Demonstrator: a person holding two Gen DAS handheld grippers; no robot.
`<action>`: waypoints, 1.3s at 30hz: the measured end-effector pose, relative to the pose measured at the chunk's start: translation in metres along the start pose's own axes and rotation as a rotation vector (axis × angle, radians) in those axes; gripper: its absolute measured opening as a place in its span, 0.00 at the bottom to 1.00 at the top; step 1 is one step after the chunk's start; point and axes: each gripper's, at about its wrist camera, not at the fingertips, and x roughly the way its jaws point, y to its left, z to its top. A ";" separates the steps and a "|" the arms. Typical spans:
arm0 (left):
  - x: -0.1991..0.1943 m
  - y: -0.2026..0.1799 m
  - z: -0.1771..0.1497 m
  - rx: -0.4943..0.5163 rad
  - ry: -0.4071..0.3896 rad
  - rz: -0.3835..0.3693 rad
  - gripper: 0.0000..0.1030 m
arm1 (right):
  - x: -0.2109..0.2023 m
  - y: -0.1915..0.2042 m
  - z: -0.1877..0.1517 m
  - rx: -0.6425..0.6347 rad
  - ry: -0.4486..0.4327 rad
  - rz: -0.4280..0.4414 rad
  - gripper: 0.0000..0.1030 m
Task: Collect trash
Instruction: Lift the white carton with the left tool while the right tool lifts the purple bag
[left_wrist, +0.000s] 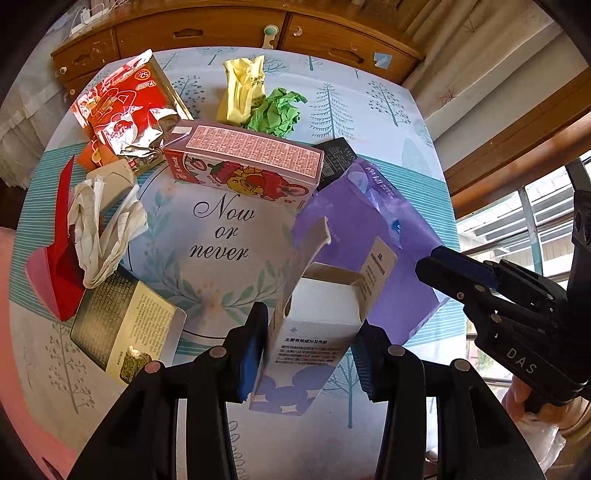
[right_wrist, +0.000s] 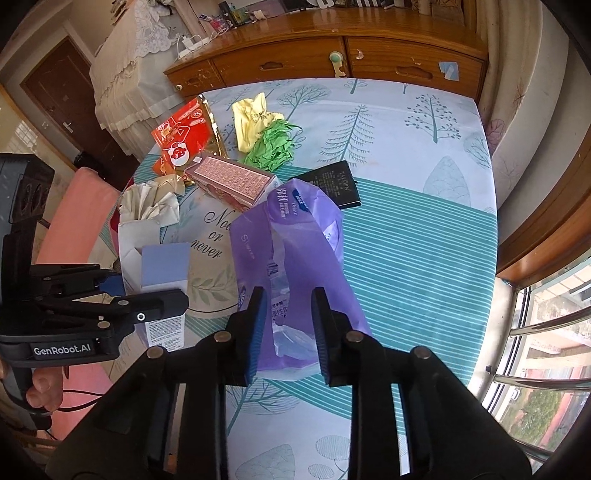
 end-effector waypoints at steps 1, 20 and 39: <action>0.000 0.000 0.001 0.000 0.000 0.000 0.42 | 0.000 -0.001 0.000 0.003 -0.001 -0.001 0.19; 0.009 -0.002 0.002 0.014 0.031 -0.005 0.42 | 0.040 -0.011 -0.004 -0.036 0.137 -0.090 0.40; 0.001 -0.011 -0.017 0.048 0.038 -0.004 0.42 | 0.067 -0.003 -0.017 0.034 0.175 -0.056 0.34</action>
